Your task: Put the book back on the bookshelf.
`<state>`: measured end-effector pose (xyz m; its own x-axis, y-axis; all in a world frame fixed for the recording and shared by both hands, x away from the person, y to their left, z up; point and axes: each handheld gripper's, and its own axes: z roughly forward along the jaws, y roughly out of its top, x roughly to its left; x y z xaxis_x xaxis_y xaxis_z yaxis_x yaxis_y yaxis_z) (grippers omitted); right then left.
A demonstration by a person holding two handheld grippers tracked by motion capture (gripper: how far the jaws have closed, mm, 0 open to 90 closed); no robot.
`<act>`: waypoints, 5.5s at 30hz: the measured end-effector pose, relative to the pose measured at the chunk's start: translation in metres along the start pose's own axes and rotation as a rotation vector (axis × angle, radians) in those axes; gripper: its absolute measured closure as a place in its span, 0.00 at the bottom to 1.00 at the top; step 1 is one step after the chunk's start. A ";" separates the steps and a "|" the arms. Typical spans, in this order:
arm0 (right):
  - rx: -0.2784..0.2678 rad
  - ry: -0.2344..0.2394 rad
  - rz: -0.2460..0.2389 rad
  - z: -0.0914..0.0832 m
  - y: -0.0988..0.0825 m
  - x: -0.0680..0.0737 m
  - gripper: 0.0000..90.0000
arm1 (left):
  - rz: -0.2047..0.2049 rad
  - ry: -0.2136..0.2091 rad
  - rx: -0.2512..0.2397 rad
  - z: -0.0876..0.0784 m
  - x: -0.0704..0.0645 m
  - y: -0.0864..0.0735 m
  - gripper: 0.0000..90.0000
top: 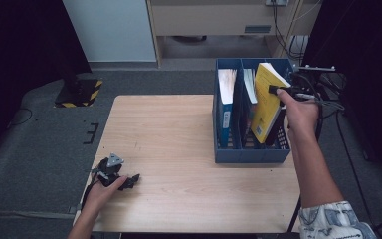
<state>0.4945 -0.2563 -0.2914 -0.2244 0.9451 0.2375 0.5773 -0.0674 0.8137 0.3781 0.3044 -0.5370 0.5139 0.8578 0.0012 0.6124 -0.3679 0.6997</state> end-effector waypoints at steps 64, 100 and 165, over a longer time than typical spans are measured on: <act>0.019 -0.070 -0.011 0.054 -0.052 0.006 0.83 | 0.005 -0.006 0.004 0.000 0.000 0.000 0.00; 0.085 -0.032 -0.014 0.047 -0.046 0.014 0.79 | 0.002 -0.007 0.000 0.001 0.000 0.001 0.00; 0.028 -0.057 0.037 0.060 -0.032 0.007 0.83 | 0.003 -0.008 -0.001 0.002 0.000 0.001 0.00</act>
<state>0.5214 -0.2281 -0.3470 -0.1583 0.9589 0.2356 0.6062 -0.0940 0.7897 0.3798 0.3033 -0.5372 0.5206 0.8538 -0.0023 0.6105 -0.3703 0.7001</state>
